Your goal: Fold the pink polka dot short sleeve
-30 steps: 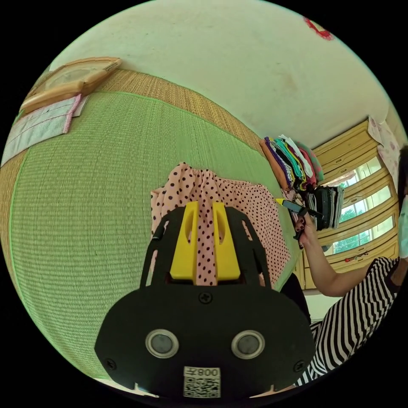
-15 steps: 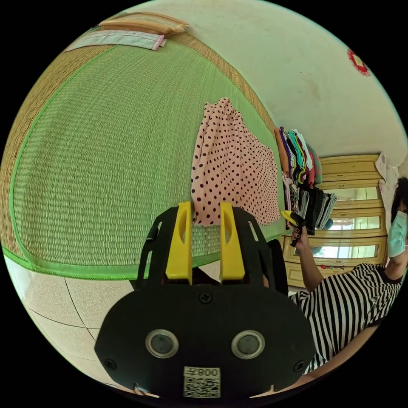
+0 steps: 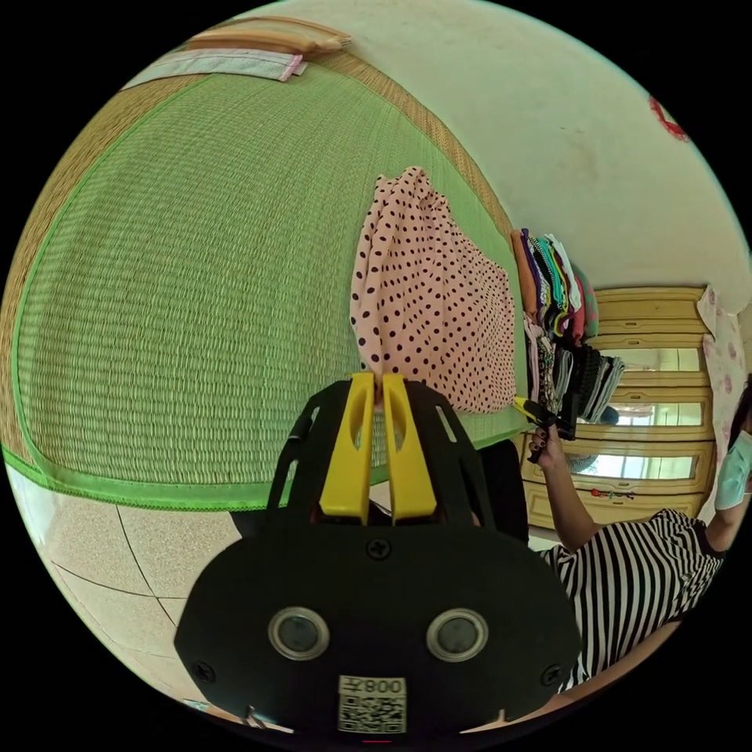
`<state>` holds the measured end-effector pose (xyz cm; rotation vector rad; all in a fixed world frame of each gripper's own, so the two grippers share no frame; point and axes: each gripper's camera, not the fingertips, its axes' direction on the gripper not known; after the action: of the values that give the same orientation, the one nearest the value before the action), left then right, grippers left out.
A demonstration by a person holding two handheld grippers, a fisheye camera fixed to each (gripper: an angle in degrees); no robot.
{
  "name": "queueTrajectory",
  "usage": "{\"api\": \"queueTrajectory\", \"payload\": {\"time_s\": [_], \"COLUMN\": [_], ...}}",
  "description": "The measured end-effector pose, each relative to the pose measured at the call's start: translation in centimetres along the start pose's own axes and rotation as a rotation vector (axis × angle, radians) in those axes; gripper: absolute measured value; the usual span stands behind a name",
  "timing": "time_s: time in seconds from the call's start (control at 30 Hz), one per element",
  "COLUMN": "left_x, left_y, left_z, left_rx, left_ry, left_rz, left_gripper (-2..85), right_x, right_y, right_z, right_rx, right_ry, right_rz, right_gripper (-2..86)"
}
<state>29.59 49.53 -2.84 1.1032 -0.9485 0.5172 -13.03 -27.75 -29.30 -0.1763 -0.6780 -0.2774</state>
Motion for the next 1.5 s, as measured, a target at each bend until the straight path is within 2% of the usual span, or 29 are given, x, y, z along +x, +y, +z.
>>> {"api": "queueTrajectory", "payload": {"time_s": [0.3, 0.57, 0.7, 0.97, 1.07, 1.2, 1.5], "left_x": [3.1, 5.9, 8.7, 15.5, 20.0, 30.5, 62.0], "left_y": [0.8, 1.9, 1.4, 0.7, 0.7, -0.7, -4.4], "left_z": [-6.0, -8.2, -9.1, -12.9, -15.1, -15.3, -0.2], "left_rx": [0.056, 0.036, 0.001, 0.054, 0.101, 0.084, -0.265], "left_ry": [0.065, 0.044, 0.015, -0.011, -0.023, -0.020, 0.085], "left_rz": [0.012, -0.036, -0.038, -0.073, -0.033, 0.141, 0.653], "left_gripper": [1.3, 1.3, 1.4, 1.6, 1.7, 2.1, 5.5], "right_x": [0.5, 2.1, 3.0, 3.5, 3.5, 3.6, 4.1], "right_y": [0.9, 2.2, 2.5, 2.9, 3.2, 3.3, 3.5], "right_z": [-1.1, 0.6, 1.5, 1.6, 1.2, 1.0, 0.7], "right_rx": [0.006, -0.027, -0.047, -0.031, -0.015, 0.001, 0.031], "right_ry": [-0.048, -0.075, -0.076, -0.094, -0.105, -0.130, -0.187], "right_rz": [-0.029, 0.015, 0.039, 0.050, 0.044, 0.039, 0.034], "right_gripper": [0.5, 0.3, 0.2, 0.3, 0.3, 0.3, 0.3]}}
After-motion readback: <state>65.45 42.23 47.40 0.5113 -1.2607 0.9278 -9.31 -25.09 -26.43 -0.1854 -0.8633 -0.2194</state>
